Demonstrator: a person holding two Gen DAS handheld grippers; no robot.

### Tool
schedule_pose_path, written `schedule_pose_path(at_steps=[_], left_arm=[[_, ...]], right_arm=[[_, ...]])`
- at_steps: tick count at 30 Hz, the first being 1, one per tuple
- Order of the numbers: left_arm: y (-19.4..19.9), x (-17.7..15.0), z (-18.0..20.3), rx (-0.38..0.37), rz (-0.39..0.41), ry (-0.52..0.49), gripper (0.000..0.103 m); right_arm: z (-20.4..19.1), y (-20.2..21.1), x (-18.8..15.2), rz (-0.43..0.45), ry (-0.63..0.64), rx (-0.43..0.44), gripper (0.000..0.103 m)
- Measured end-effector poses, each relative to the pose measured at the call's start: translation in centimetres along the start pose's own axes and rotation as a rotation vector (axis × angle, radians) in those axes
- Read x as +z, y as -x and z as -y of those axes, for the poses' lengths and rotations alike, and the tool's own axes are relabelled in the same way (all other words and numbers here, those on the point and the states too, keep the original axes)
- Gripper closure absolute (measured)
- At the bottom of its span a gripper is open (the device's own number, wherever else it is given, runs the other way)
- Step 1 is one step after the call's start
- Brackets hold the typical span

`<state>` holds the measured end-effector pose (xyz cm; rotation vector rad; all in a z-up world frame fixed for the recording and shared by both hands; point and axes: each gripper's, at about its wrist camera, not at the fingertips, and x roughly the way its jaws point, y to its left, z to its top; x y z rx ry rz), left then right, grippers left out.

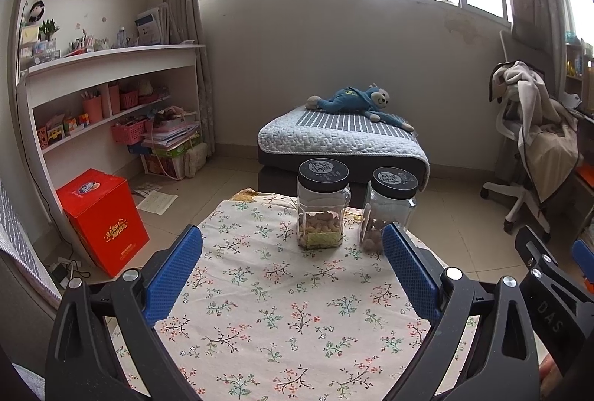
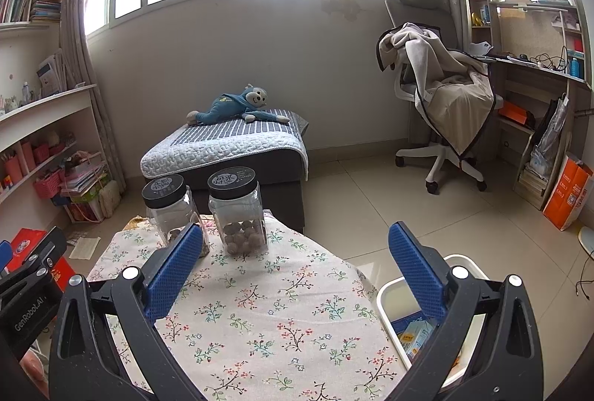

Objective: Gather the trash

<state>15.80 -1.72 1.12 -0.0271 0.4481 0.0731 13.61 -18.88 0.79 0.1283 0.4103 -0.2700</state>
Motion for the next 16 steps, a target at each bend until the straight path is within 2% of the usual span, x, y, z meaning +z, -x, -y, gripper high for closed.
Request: schedule_pose_path(at_steps=[2, 6, 8, 9, 12, 16], left_arm=[[0.03, -0.11, -0.01, -0.009, 0.005, -0.002, 0.026], [-0.07, -0.15, -0.08, -0.035, -0.003, 0.004, 0.028], [-0.16, 0.00, -0.22, -0.028, -0.008, 0.011, 0.024], [-0.24, 0.08, -0.35, -0.030, -0.014, 0.018, 0.017], [-0.52, 0.24, -0.55, -0.029, -0.038, 0.029, 0.008], [-0.45, 0.29, -0.47, -0.024, -0.033, 0.028, 0.007]], right_arm=[[0.00, 0.00, 0.01, 0.000, 0.001, -0.001, 0.007], [0.33, 0.02, -0.19, -0.003, -0.001, -0.003, 0.007], [0.54, 0.03, -0.34, -0.002, 0.000, -0.005, 0.007], [0.69, 0.14, -0.39, -0.001, -0.001, -0.005, 0.007], [0.78, 0.13, -0.47, 0.002, -0.001, -0.007, 0.007], [0.48, 0.11, -0.41, 0.004, 0.003, -0.009, 0.007]])
